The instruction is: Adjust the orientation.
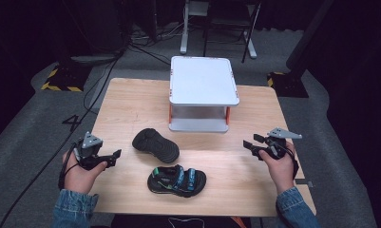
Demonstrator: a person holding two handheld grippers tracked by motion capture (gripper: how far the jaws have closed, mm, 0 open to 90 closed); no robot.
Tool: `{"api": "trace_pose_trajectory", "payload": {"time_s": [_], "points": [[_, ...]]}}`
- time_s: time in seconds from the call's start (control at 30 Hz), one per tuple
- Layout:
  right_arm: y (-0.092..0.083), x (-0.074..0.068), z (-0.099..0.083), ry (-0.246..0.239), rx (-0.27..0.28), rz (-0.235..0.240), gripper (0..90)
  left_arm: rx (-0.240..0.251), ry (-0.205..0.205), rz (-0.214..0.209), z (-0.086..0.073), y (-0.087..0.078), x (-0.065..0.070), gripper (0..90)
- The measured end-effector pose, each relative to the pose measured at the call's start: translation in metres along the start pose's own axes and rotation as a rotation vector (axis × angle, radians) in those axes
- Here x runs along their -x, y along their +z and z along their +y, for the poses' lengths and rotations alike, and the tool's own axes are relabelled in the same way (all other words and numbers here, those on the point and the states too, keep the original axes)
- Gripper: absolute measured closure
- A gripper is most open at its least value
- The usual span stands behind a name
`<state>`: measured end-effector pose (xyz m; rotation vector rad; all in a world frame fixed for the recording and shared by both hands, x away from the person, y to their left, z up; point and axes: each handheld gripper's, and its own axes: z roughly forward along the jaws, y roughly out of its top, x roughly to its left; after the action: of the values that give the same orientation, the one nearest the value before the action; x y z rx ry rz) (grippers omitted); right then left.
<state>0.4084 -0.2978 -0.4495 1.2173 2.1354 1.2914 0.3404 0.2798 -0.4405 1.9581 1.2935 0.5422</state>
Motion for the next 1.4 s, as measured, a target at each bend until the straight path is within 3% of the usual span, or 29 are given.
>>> {"api": "trace_pose_trajectory", "payload": {"time_s": [0.07,0.23,0.4,0.63,0.77,0.9,1.13,1.27,1.4], "points": [[0.000,0.001,0.000,0.010,-0.001,0.004,38.7,0.009,-0.002,-0.036,0.002,-0.001,0.004,20.1],[-0.001,0.001,0.000,0.015,0.006,0.009,38.7,0.029,0.013,-0.052,0.005,-0.002,0.010,20.2],[0.000,0.000,0.000,0.018,0.002,0.013,38.5,0.000,0.045,-0.061,0.003,0.004,0.015,20.3],[-0.001,0.000,-0.001,0.029,0.005,0.018,38.4,-0.006,0.086,-0.070,0.002,0.015,0.024,20.6],[-0.001,0.000,-0.002,0.027,0.001,0.021,39.4,-0.022,0.144,-0.058,0.001,0.027,0.033,22.7],[-0.004,0.001,-0.003,0.029,0.004,0.024,39.2,-0.059,0.165,-0.053,-0.002,0.047,0.045,23.2],[-0.009,0.004,-0.008,0.049,0.010,0.018,38.5,-0.047,0.205,-0.035,0.001,0.057,0.051,22.5],[-0.014,0.006,-0.012,0.058,0.008,0.012,38.0,-0.047,0.244,0.015,0.003,0.065,0.050,21.8],[-0.019,0.008,-0.015,0.074,0.011,0.004,37.6,-0.047,0.209,-0.002,0.004,0.076,0.049,21.3]]}}
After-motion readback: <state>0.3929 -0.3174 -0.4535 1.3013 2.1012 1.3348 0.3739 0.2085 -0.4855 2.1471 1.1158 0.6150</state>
